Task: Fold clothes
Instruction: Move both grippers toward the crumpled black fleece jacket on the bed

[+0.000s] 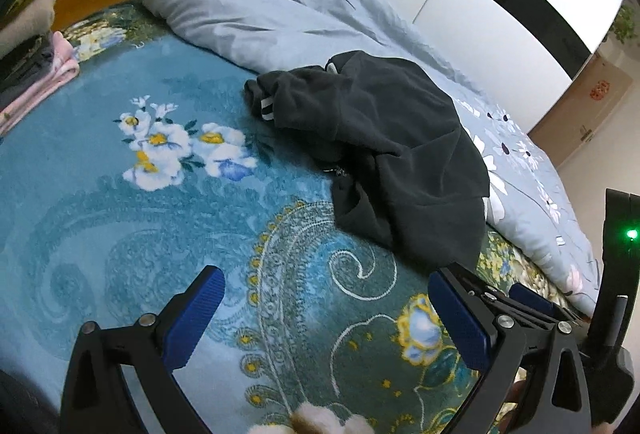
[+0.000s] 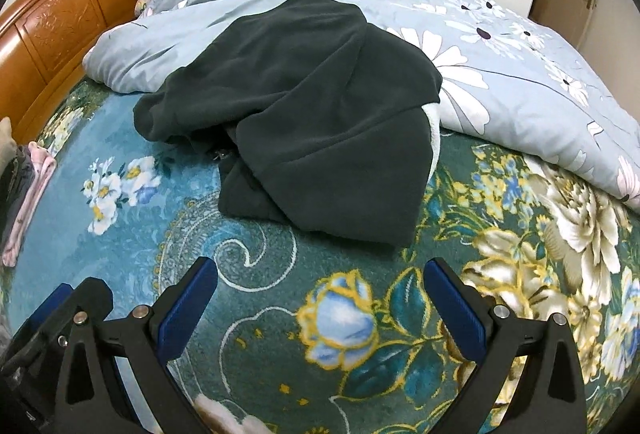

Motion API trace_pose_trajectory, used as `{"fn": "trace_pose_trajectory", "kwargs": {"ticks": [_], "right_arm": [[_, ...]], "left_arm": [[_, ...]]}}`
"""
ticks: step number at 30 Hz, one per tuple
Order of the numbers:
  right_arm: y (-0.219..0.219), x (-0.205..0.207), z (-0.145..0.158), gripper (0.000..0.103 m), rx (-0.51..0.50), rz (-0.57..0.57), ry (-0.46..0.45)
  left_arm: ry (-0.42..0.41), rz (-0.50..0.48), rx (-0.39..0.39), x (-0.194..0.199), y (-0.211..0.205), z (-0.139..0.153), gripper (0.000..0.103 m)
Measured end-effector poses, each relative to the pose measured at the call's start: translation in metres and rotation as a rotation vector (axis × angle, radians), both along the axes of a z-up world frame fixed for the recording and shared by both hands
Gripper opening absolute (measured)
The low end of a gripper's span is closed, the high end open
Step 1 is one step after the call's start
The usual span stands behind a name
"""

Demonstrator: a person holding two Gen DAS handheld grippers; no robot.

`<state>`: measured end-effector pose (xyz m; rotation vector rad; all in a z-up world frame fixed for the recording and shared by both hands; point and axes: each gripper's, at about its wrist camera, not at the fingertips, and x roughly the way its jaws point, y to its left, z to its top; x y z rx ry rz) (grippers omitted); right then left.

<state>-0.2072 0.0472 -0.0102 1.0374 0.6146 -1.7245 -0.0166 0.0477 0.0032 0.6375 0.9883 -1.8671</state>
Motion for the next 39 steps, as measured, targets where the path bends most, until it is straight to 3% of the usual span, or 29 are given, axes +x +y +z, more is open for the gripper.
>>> {"fn": "trace_pose_trajectory", "kwargs": {"ticks": [29,39], "right_arm": [[-0.012,0.012,-0.006,0.103,0.066,0.004,0.054],[-0.022,0.018,-0.013,0.103,0.089,0.055,0.094]], "left_arm": [[-0.003,0.034,0.030,0.004,-0.006,-0.013,0.103],[0.004,0.034,0.053,0.007,-0.011,-0.021,0.103]]}}
